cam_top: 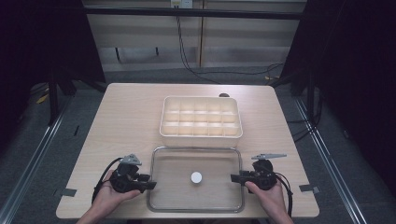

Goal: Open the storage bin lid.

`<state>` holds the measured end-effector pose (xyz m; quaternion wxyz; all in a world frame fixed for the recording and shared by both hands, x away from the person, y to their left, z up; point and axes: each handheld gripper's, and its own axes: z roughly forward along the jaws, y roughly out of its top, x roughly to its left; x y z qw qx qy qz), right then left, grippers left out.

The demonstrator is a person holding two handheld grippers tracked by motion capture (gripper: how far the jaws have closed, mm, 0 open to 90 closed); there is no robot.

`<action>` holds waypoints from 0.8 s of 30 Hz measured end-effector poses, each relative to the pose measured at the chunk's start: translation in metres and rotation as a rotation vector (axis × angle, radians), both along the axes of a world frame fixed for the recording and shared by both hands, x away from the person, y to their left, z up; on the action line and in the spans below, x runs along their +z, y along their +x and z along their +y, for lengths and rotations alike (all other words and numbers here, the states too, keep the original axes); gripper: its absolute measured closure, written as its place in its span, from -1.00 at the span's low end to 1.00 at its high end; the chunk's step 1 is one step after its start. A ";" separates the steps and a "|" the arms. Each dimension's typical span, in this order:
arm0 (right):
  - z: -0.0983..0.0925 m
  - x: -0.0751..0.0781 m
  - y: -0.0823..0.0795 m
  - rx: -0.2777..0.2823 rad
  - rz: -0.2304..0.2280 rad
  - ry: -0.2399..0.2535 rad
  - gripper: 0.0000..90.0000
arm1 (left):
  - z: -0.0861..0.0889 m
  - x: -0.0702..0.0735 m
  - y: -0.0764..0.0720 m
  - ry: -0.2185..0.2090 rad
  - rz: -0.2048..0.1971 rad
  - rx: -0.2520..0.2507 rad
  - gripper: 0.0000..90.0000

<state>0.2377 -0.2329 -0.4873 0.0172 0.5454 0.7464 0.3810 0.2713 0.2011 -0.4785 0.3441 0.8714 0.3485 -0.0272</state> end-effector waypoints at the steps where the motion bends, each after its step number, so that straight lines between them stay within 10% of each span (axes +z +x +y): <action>1: 0.000 0.000 0.000 0.000 0.000 0.000 0.14 | 0.000 0.000 0.000 0.000 0.000 0.000 0.26; 24: 0.007 -0.005 0.005 -0.008 -0.015 -0.061 -0.05 | -0.005 -0.006 0.004 0.008 0.023 0.010 0.13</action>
